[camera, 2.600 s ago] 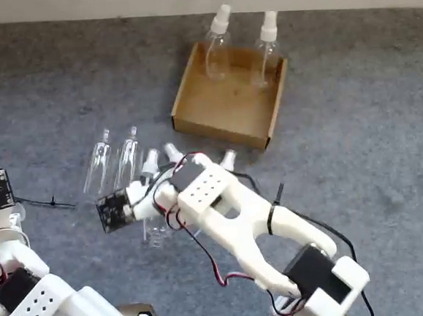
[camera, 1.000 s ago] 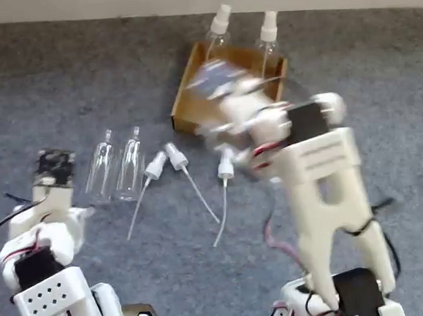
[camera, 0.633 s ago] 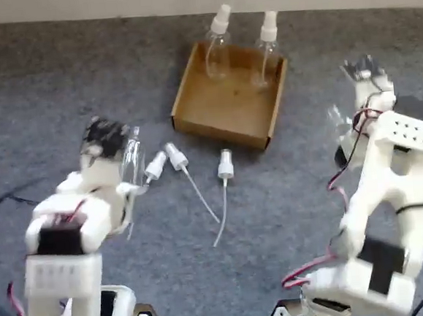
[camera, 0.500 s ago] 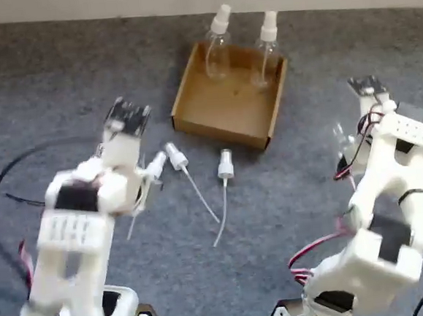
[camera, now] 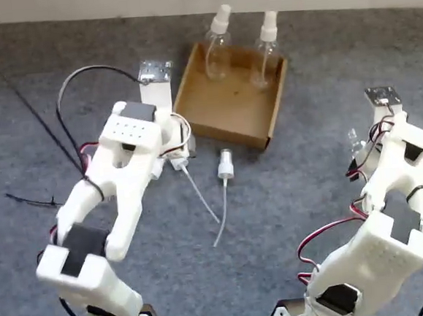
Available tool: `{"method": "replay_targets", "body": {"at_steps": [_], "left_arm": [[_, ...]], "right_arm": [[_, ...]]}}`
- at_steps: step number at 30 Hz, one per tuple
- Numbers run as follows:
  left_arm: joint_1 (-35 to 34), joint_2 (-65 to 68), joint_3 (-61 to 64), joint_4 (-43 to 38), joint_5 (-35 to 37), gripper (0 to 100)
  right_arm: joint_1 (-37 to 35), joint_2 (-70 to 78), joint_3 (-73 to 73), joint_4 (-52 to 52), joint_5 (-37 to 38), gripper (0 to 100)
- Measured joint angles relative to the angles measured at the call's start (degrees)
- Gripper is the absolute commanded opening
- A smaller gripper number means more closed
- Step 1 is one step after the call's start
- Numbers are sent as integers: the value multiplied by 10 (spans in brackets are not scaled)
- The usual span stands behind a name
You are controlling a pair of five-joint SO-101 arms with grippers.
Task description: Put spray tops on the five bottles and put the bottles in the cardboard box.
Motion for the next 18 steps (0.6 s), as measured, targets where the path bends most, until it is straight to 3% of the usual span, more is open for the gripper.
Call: {"method": "replay_targets", "body": {"at_steps": [13, 18], "left_arm": [[15, 87, -5, -79, 54, 227], [16, 107, -8, -82, 55, 222]], "right_arm": [[1, 34, -10, -4, 0, 8], [1, 34, -10, -4, 0, 84]]}}
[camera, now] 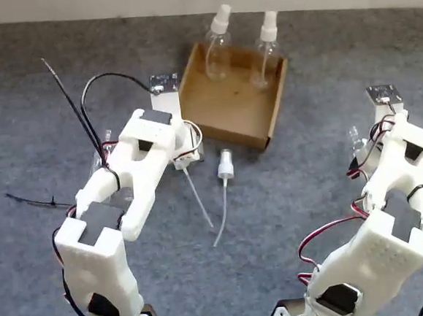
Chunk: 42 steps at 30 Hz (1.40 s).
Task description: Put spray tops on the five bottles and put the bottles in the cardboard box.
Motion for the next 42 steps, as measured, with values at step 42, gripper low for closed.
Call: {"method": "replay_targets", "body": {"at_steps": [42], "left_arm": [[113, -159, 187, 59, -190, 52]], "right_arm": [[19, -75, 12, 66, 4, 221]]}}
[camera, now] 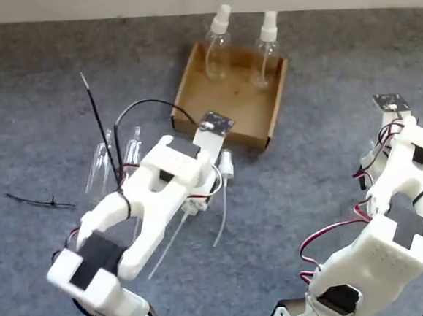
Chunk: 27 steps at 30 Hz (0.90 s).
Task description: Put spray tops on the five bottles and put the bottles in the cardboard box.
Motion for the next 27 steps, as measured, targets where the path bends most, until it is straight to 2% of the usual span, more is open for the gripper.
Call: {"method": "replay_targets", "body": {"at_steps": [6, 11, 15, 21, 27], "left_arm": [[-42, -31, 25, -19, -18, 52], [-45, -31, 25, -21, -24, 52], [-45, -31, 28, -21, -24, 52], [-45, -31, 28, -21, -24, 52], [-45, -31, 29, -21, -24, 52]], "right_arm": [[-5, -3, 0, 17, 0, 330], [-6, -3, -3, 60, 0, 330], [-33, -3, -61, 90, -4, 329], [-92, 1, -148, 109, -77, 328], [-96, 107, -216, 135, -87, 328]]}}
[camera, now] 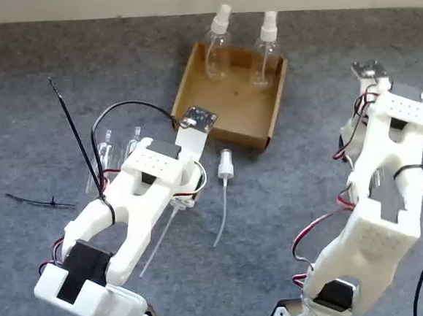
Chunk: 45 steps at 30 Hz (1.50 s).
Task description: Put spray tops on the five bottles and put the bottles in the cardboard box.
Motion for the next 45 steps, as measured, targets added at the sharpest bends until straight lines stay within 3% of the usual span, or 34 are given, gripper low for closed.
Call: {"method": "replay_targets", "body": {"at_steps": [8, 15, 29, 36, 45], "left_arm": [[0, 0, 21, -32, 0, 53], [0, 0, 21, -35, 0, 53], [0, 0, 21, -35, -1, 53], [0, 0, 21, -35, -1, 53], [0, 0, 21, -35, -1, 50]], "right_arm": [[34, 89, -94, 55, 2, 327], [37, 145, -108, 58, 18, 216], [37, 154, -164, 63, 19, 208], [37, 154, -165, 62, 19, 0], [34, 136, -282, 164, 19, 3]]}}
